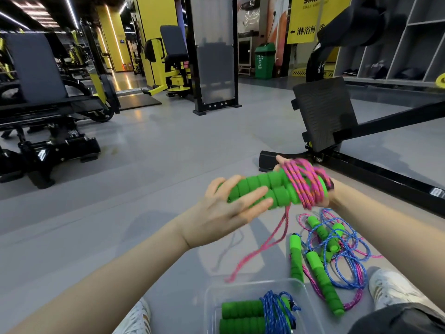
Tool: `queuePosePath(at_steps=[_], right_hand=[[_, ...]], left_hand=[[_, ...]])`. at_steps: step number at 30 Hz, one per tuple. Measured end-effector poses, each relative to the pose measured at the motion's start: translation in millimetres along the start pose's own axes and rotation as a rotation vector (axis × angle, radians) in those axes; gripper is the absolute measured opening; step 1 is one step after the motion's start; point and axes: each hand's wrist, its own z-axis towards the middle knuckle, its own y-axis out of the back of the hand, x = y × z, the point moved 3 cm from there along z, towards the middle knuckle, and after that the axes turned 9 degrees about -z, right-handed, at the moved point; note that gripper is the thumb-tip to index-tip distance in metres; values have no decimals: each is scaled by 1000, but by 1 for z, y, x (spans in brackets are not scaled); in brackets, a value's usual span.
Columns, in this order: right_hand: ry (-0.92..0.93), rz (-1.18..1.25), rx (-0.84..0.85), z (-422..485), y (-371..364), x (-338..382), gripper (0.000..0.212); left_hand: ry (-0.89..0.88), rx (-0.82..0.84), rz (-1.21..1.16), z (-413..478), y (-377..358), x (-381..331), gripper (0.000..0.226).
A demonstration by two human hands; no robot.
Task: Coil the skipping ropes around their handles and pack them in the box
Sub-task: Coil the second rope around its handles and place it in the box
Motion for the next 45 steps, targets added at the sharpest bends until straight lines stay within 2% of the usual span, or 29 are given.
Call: queuePosePath(at_steps=[1,3,7,12,14,18,22,25,28,31,38,40,43,45], right_hand=[[20,30,38,-3,-1,-4,30],[49,-31,123,-6,-11,-5,37],[-4,-174,70,-5,-24,1,42],[29,-447,99,-12,-44,20,38],[45,-518,104,-15,-46,31,33],[43,-816,67,-20,-46,49,36],[216,-1172,-109,-21,-42,63,42],[340,-1206,-180,-18,-40,65,51],[413,-1167,-213,-16,-38,65,50],[424,-1045,-162,-14,-33,61,47],[152,-541,-143,-11,6,23,44],[111,-390,-57,-7,7,12,43],[8,-306,83,-2,-6,1,43],[-142,6,222,-6,-19,-8,50]], left_hand=[[65,-21,17,-1,-1,5,44],[171,-40,69,-4,-3,16,52],[319,25,182,-17,-8,33,59],[360,135,299,-30,-5,45,48],[343,205,325,-36,-4,47,49],[254,336,331,-45,-3,46,54],[112,398,283,-50,-2,38,54],[-7,384,198,-48,-3,29,49],[-112,284,95,-42,-5,15,40],[-165,179,18,-28,-3,-4,39],[-163,66,-16,-7,2,-10,44],[-178,38,-44,0,3,-17,45],[-164,1,-70,13,4,-25,44],[-106,-9,-64,16,4,-18,40]])
